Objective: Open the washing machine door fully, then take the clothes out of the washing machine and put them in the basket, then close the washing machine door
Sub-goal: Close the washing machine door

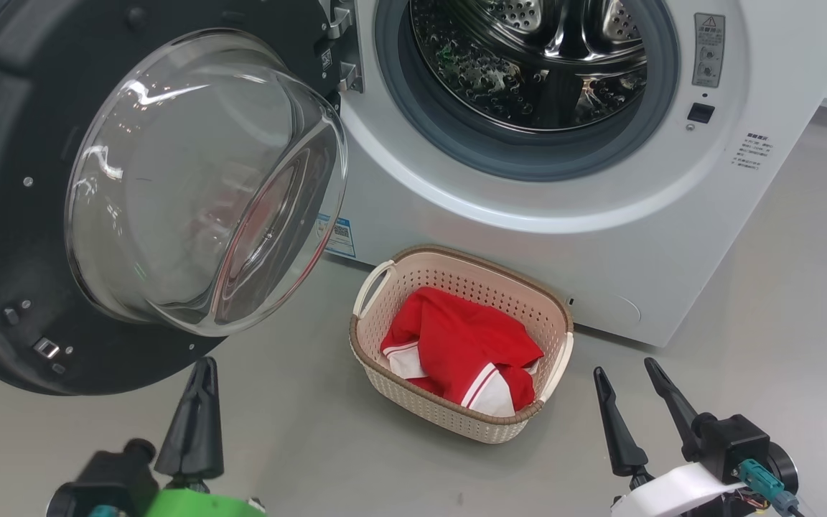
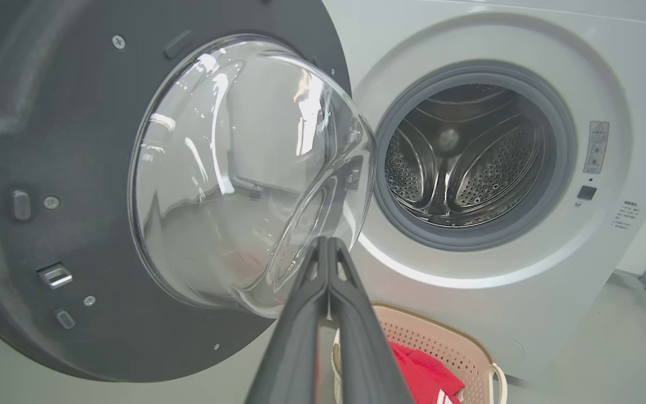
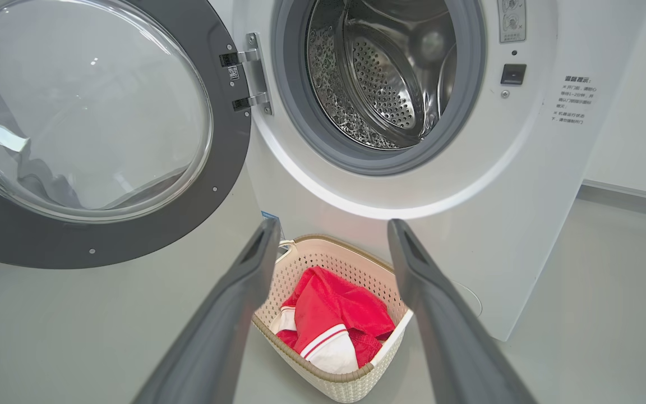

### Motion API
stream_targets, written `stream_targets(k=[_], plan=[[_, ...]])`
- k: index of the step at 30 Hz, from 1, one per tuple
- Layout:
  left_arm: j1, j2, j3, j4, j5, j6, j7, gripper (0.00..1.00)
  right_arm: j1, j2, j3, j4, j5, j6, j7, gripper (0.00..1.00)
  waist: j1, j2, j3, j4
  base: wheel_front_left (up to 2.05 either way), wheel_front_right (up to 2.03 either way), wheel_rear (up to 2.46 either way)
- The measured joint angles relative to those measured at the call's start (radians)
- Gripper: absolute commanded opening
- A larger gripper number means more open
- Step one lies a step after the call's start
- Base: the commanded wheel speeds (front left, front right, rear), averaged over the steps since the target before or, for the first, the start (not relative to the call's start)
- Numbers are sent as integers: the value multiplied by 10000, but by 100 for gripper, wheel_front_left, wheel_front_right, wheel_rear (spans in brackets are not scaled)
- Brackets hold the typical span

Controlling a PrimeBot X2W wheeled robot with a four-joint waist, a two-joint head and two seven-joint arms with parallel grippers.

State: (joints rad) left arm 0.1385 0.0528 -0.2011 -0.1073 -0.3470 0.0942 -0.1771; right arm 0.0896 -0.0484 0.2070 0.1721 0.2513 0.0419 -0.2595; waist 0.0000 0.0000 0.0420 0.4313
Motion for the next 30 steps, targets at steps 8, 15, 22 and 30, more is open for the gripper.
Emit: stream_targets(k=[8, 15, 22, 30], plan=[[-456, -36, 215, -1289, -4324, -819, -372, 0, -1, -2, 0, 25, -2, -2, 0, 100, 0, 0, -32, 45, 0, 0, 0], [-912, -65, 1020, -2265, -7929, -1101, -545, 0, -1, -2, 13, 25, -6, -2, 0, 100, 0, 0, -7, 70, 0, 0, 0], [-1453, -94, 2828, -2709, -8765, -1350, -621, 0, -5, -4, -2, 25, -13, -6, 0, 100, 0, 0, 27, 62, 0, 0, 0], [-1999, 663, 4872, -2445, -9685, -1160, -499, 0, -5, -8, -69, -17, -13, -21, 0, 100, 0, 0, 112, 88, 0, 0, 0]])
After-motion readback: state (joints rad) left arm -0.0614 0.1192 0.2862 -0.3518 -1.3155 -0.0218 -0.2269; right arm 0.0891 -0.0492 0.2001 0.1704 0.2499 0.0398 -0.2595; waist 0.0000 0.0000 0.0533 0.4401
